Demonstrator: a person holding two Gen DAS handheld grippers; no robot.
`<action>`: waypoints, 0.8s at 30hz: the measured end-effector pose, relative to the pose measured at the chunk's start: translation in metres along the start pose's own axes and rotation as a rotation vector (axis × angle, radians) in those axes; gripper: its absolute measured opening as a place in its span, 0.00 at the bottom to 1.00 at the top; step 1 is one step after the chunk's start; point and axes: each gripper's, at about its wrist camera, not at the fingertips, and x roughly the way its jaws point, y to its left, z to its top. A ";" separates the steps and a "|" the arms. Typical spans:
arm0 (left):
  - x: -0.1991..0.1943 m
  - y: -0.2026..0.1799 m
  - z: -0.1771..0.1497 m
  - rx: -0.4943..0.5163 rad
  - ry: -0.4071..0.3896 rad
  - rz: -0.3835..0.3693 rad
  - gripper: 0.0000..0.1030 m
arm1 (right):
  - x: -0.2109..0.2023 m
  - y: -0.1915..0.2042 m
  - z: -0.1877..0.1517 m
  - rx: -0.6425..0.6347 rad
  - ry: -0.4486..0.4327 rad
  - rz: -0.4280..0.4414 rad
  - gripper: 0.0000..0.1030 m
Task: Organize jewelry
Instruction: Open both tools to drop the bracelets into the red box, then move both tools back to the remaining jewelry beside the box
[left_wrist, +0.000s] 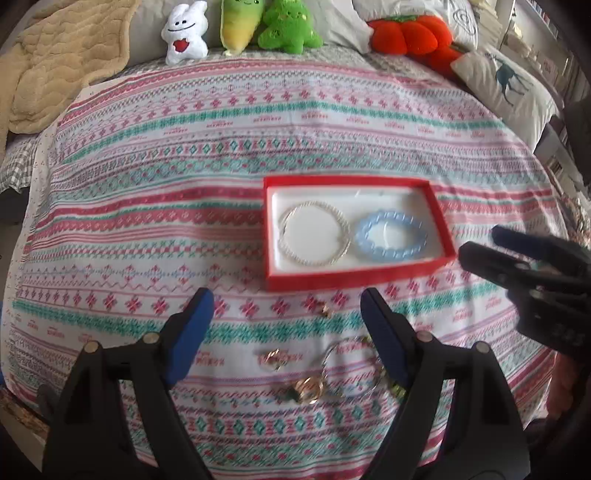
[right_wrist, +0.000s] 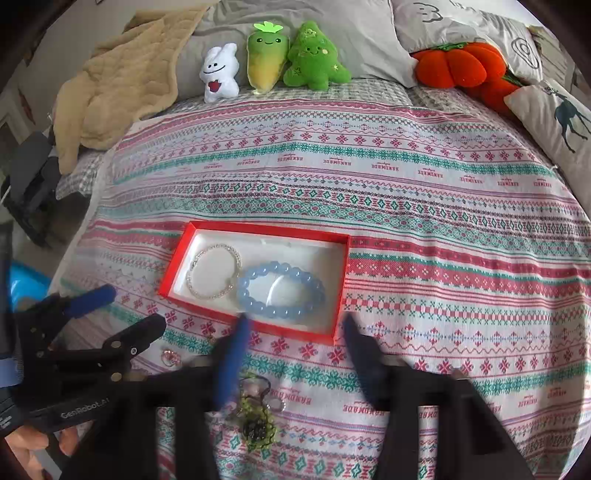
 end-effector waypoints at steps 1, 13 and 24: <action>0.000 0.002 -0.003 0.002 0.007 0.000 0.79 | -0.003 0.000 -0.002 0.003 -0.007 -0.001 0.72; 0.014 0.014 -0.040 -0.024 0.150 -0.045 0.79 | -0.003 -0.003 -0.035 0.017 0.103 0.002 0.72; 0.030 0.015 -0.057 -0.025 0.212 -0.074 0.79 | 0.017 -0.011 -0.058 0.006 0.213 -0.017 0.72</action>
